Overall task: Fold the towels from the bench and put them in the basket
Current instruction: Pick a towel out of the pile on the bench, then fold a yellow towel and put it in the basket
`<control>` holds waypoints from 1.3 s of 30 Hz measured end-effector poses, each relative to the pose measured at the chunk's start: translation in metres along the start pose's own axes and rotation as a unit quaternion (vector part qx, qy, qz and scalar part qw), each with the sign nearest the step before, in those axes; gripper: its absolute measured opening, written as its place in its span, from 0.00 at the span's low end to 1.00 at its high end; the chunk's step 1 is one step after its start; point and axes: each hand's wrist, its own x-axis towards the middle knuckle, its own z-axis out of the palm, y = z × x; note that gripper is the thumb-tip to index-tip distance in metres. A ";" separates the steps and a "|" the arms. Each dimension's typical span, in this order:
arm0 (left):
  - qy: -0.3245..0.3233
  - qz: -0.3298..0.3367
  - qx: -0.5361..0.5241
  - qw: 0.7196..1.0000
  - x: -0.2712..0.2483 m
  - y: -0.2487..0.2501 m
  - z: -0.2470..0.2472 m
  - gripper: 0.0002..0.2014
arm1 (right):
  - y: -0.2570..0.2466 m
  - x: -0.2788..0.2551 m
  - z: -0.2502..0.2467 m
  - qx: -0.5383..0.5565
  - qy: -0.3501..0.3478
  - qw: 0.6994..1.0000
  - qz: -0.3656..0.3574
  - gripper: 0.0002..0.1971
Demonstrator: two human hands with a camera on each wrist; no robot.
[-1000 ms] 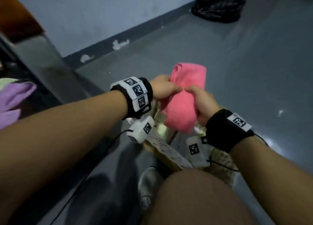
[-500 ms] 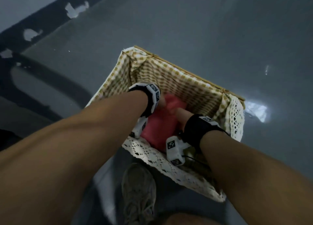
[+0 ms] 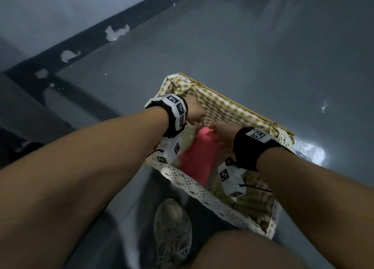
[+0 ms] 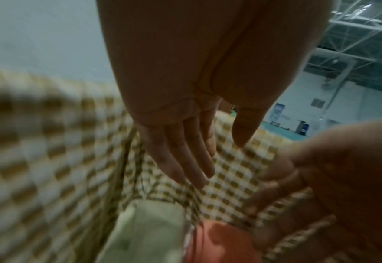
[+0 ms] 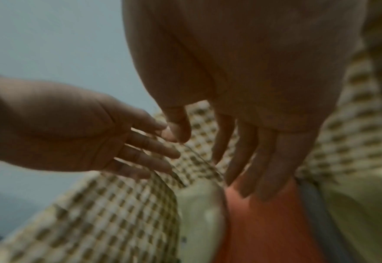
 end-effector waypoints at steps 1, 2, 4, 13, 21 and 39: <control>0.016 0.014 -0.008 1.000 -0.012 0.002 -0.011 0.13 | -0.016 -0.013 0.002 0.004 -0.011 1.000 -0.013 0.08; 0.031 0.033 0.000 0.999 -0.028 0.003 -0.021 0.12 | -0.031 -0.027 0.007 0.008 -0.026 0.999 -0.030 0.07; 0.060 0.063 0.029 0.996 -0.068 0.003 -0.043 0.10 | -0.061 -0.059 0.022 -0.034 -0.039 0.995 -0.083 0.07; 0.248 0.058 -0.012 0.967 -0.303 -0.119 -0.165 0.07 | -0.165 -0.211 0.178 -0.272 -0.245 0.876 -0.313 0.11; 0.409 -0.166 -0.019 0.897 -0.461 -0.290 -0.153 0.11 | -0.170 -0.279 0.397 -0.420 -0.351 0.736 -0.398 0.06; 0.568 -0.259 0.003 0.781 -0.567 -0.404 -0.118 0.15 | -0.114 -0.293 0.557 -0.442 -0.275 0.604 -0.603 0.40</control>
